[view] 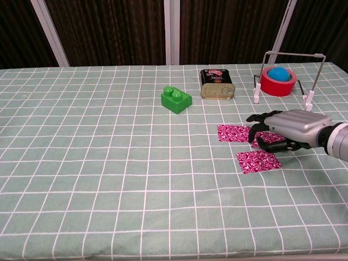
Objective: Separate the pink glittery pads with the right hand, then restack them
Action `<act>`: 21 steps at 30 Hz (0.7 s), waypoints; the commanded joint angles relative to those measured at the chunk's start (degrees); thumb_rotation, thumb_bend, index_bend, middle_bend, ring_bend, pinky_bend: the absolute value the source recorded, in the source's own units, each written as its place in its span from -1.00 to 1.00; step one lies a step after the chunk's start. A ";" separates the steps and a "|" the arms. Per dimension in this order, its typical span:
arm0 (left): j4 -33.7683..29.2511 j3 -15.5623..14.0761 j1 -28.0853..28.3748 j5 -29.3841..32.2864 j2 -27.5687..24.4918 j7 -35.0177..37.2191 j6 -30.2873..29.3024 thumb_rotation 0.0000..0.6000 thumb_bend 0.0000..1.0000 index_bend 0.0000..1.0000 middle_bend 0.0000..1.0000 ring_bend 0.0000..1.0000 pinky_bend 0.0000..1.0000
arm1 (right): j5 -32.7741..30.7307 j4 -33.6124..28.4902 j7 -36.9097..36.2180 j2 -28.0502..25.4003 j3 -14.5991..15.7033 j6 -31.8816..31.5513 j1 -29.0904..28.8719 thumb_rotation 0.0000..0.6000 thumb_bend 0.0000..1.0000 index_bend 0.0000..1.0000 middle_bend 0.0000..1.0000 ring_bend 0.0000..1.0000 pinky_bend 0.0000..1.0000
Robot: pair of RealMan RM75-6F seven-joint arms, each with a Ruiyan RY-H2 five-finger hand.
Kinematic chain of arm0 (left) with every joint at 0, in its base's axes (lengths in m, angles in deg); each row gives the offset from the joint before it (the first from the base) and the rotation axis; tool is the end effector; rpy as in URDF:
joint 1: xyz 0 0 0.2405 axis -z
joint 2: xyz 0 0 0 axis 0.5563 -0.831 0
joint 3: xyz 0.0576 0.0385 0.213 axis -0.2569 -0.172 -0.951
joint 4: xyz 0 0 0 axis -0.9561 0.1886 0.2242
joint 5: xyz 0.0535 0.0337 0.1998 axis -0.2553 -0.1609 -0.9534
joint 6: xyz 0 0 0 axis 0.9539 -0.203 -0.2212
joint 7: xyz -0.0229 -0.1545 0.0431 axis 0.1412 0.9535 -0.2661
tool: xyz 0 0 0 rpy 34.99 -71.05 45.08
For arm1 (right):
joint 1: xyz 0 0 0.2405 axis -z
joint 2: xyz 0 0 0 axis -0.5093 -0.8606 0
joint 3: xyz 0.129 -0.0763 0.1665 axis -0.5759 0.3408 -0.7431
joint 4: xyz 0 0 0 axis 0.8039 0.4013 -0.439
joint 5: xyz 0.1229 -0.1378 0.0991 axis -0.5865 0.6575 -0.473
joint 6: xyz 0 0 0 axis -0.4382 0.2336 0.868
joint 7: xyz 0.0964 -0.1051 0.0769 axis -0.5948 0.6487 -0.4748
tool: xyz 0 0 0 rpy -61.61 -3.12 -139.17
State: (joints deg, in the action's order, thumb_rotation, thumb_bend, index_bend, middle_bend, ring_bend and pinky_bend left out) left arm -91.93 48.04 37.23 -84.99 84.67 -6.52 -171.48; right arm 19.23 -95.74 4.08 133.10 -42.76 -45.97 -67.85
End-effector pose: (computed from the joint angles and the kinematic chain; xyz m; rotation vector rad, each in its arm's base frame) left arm -0.2879 0.1841 0.1304 -1.3947 -0.8716 -0.7797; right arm -0.2147 -0.3098 -0.0576 2.0363 -0.9450 0.5622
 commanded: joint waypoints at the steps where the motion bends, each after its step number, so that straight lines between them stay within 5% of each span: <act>1: -0.09 0.01 -0.02 -0.03 -0.05 -0.07 -0.07 1.00 -0.94 -0.65 -0.70 -0.77 -0.75 | -0.25 -0.28 -0.19 -1.38 0.40 -0.23 0.65 -0.77 0.20 -0.44 -0.99 -1.00 -1.00; 8: -0.34 0.00 0.07 -0.18 -0.08 -0.33 -0.02 1.00 -0.94 -0.65 -0.70 -0.77 -0.75 | 0.78 -2.09 -3.68 -3.82 -0.19 -2.24 1.93 -0.77 0.16 -0.44 -0.98 -1.00 -1.00; 11: -0.44 0.07 0.22 -0.30 0.02 -0.33 0.05 1.00 -0.94 -0.65 -0.70 -0.77 -0.75 | 1.54 -1.91 -7.02 -3.22 -2.06 -3.74 1.84 -0.45 -0.22 -0.38 -0.92 -1.00 -1.00; 15: -0.23 -0.05 0.11 -0.67 0.09 -0.11 -0.26 1.00 -0.94 -0.65 -0.70 -0.77 -0.75 | -0.36 0.15 -5.38 -0.49 -4.49 -3.81 0.37 0.23 -0.69 -0.33 -0.90 -1.00 -1.00; 21: 0.55 -0.43 -0.53 -0.45 0.29 0.77 -0.62 1.00 -0.94 -0.65 -0.70 -0.77 -0.75 | -5.89 4.57 0.22 5.51 -7.25 -2.14 -2.49 0.66 -0.76 -0.30 -0.89 -1.00 -1.00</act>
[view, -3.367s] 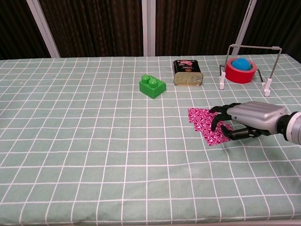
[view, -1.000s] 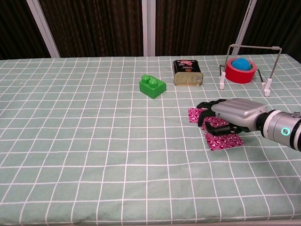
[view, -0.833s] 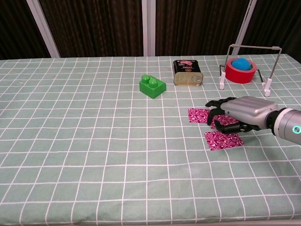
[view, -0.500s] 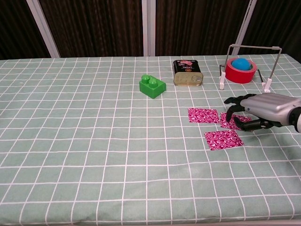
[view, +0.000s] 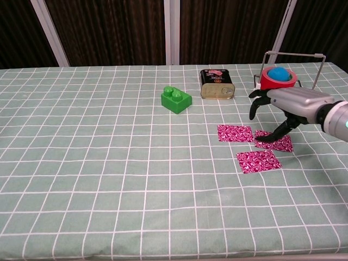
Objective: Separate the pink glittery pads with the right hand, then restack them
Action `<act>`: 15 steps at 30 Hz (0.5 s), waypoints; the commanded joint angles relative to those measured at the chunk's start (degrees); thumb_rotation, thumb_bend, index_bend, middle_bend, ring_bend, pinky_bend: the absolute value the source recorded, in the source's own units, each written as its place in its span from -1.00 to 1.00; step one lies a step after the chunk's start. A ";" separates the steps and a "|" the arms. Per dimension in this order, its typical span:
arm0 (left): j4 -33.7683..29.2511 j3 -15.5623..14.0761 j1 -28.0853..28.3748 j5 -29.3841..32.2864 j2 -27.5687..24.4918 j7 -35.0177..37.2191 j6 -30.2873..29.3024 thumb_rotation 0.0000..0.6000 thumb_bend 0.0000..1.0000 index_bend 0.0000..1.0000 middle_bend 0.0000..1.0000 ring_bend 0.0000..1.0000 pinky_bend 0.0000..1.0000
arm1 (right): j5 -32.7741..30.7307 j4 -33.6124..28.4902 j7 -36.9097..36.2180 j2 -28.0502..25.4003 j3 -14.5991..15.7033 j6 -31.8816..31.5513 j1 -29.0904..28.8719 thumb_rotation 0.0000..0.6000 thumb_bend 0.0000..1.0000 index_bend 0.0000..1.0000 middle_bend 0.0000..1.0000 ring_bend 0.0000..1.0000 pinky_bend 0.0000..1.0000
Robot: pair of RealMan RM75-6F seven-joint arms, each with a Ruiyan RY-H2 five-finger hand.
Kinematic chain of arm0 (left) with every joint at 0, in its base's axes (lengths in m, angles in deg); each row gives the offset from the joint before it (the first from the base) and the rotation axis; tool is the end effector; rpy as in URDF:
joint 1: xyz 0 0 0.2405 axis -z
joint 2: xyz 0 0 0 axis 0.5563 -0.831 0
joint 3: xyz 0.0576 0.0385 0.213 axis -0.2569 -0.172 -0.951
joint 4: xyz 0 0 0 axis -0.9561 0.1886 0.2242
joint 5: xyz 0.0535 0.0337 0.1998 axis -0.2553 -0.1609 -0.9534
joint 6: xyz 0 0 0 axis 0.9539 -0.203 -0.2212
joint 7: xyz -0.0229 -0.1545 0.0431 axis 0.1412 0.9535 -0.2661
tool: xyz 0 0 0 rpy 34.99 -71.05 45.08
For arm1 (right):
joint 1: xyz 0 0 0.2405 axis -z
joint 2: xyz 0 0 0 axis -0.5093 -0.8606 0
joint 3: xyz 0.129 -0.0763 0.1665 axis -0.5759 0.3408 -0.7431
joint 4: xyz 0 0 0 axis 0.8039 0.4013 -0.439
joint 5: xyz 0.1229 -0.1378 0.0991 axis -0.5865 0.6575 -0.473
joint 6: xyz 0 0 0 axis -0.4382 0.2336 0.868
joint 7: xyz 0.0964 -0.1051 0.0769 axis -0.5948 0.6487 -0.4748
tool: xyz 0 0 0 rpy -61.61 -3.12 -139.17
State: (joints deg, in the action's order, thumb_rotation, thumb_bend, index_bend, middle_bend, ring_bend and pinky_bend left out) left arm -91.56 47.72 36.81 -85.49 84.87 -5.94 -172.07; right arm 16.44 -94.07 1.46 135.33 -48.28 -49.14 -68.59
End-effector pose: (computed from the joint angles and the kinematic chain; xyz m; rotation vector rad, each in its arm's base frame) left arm -0.2887 0.1810 0.1302 -1.3921 -0.8740 -0.7864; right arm -0.1950 -0.3375 -0.0462 1.8752 -1.0069 0.7160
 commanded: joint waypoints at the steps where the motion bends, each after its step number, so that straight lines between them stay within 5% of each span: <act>1: 0.34 -0.16 -0.18 0.04 0.14 0.34 -0.03 1.00 -0.94 -0.65 -0.70 -0.77 -0.75 | -4.32 4.12 3.39 4.42 -2.15 1.78 -2.27 0.66 -0.76 -0.30 -0.89 -1.00 -1.00; 15: 0.74 0.13 0.07 0.90 0.18 0.74 0.92 1.00 -0.94 -0.65 -0.70 -0.77 -0.75 | -10.29 9.10 6.38 8.75 -3.58 5.63 -5.24 0.66 -0.76 -0.30 -0.89 -1.00 -1.00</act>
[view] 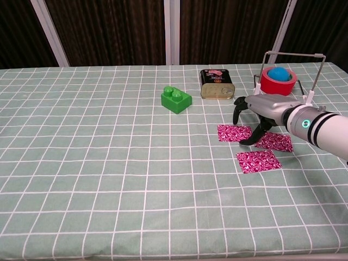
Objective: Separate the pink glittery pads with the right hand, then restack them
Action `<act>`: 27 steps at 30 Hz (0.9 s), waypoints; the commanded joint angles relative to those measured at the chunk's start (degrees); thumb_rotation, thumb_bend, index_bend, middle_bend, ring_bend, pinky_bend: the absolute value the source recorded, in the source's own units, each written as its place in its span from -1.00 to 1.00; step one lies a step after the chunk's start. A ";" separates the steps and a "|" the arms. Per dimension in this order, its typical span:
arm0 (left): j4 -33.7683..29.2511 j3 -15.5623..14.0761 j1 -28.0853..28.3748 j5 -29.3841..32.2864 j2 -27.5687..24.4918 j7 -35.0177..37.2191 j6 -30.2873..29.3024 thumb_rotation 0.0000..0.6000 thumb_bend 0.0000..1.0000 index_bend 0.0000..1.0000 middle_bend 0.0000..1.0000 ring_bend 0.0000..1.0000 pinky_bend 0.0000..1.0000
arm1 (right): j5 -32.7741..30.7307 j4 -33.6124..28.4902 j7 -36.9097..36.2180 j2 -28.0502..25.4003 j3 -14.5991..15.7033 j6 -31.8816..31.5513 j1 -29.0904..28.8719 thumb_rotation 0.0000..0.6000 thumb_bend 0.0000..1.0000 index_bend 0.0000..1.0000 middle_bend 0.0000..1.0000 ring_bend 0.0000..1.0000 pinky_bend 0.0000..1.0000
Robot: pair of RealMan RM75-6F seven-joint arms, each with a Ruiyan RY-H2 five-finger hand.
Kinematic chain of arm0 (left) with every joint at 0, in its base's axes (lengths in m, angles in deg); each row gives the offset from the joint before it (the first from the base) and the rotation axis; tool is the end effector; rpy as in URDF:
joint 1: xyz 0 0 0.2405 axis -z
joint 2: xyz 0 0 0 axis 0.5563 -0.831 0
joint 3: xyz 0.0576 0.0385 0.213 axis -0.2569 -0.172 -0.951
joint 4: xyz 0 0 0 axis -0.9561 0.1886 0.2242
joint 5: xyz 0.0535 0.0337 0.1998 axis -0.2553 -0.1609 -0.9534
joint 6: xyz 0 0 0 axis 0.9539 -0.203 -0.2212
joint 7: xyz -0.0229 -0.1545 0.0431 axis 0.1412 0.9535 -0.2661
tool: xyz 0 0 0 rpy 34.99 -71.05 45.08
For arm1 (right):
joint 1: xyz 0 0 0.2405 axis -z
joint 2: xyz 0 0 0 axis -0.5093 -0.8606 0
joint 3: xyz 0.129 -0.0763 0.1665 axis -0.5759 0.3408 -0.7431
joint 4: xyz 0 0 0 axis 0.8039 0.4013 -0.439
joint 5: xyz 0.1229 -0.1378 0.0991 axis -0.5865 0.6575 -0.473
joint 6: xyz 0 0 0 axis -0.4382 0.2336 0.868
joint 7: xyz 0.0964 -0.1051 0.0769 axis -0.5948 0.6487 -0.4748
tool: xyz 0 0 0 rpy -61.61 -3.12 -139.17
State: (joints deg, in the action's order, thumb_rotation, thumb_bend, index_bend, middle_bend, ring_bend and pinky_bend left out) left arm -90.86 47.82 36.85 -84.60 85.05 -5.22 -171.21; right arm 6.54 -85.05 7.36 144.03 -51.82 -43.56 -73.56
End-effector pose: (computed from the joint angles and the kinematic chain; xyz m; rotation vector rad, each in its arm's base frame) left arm -0.2937 0.1815 0.1293 -1.3852 -0.8926 -0.7739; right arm -0.1815 -0.3587 -0.0812 1.8475 -1.0741 0.6426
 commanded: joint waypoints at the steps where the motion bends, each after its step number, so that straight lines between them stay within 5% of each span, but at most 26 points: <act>1: 0.07 0.03 0.05 0.03 0.03 0.03 0.08 1.00 -0.94 -0.65 -0.70 -0.77 -0.75 | -0.57 0.23 0.69 0.11 -0.05 0.07 -0.37 0.66 -0.76 -0.30 -0.89 -1.00 -1.00; 22: -0.33 0.19 0.19 0.43 -0.16 -0.06 0.48 1.00 -0.94 -0.65 -0.70 -0.77 -0.75 | -0.81 3.73 2.06 2.80 0.42 0.19 -1.86 0.65 -0.76 -0.30 -0.89 -1.00 -1.00; 27: -0.37 0.15 0.08 0.53 -0.19 0.03 0.42 1.00 -0.94 -0.65 -0.70 -0.77 -0.75 | -0.45 3.60 2.05 2.77 0.67 -0.24 -1.65 0.49 -0.76 -0.37 -0.90 -1.00 -1.00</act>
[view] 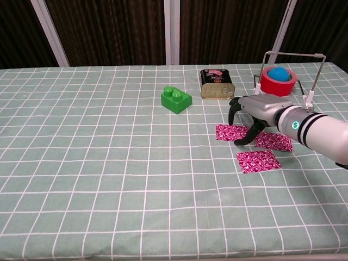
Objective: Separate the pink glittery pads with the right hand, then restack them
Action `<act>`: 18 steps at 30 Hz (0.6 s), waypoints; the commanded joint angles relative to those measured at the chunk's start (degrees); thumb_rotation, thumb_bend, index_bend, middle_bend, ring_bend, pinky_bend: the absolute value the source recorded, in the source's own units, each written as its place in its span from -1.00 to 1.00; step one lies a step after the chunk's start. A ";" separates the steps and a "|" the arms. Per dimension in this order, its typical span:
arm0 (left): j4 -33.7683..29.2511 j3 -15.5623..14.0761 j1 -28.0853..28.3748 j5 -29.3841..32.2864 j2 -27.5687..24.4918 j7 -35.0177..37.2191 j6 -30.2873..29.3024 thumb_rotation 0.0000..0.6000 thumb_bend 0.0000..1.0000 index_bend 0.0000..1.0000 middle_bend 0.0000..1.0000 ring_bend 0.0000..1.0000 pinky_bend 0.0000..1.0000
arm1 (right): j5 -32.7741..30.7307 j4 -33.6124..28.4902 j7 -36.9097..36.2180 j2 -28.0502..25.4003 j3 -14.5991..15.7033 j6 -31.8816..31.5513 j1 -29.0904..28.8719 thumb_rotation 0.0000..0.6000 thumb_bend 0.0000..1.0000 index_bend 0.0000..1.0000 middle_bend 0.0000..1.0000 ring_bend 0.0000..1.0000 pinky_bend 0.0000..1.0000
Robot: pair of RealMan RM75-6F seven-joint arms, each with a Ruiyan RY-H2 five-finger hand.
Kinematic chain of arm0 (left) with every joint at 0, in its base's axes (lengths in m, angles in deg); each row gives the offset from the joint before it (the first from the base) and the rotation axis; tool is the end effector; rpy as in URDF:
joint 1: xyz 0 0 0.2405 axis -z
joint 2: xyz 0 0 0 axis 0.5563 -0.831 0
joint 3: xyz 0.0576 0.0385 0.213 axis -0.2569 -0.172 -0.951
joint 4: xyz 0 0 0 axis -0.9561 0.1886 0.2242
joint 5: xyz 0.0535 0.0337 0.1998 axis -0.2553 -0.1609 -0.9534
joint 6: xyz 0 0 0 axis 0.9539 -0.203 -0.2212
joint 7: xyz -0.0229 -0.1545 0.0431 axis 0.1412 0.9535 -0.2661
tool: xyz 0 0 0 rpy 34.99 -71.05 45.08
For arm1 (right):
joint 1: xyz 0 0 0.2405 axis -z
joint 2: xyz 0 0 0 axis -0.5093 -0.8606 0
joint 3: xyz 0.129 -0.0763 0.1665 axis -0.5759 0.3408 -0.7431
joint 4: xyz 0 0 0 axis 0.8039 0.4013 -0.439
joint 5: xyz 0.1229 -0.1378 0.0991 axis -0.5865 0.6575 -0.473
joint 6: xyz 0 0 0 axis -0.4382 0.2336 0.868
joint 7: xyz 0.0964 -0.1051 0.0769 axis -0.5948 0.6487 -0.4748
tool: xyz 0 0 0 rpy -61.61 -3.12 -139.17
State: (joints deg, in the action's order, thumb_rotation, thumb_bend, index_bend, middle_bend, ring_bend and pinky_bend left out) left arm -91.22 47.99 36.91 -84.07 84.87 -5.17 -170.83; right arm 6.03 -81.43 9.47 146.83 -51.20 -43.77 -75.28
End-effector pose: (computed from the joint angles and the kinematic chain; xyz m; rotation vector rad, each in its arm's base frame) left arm -0.2942 0.1822 0.1296 -1.3794 -0.9020 -0.7710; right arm -0.1767 -0.3624 -0.0909 1.8697 -1.0138 0.6153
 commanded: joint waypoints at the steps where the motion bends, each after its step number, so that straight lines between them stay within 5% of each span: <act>1: 0.04 -0.06 0.01 -0.02 -0.01 -0.01 0.09 1.00 -0.94 -0.65 -0.70 -0.77 -0.75 | 0.04 -0.04 -0.13 -0.06 0.06 0.00 0.10 0.45 -0.77 -0.38 -0.89 -1.00 -1.00; 18: 0.62 -0.22 -0.20 -0.11 0.23 0.61 -0.01 1.00 -0.94 -0.65 -0.70 -0.77 -0.74 | -0.24 1.03 0.38 0.71 0.11 -0.21 0.21 0.43 -0.77 -0.27 -0.88 -1.00 -1.00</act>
State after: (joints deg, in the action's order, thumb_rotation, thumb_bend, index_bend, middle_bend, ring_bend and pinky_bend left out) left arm -90.59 47.76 36.71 -84.18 85.10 -4.55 -170.84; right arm 5.81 -80.42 9.86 147.51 -51.09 -43.98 -75.08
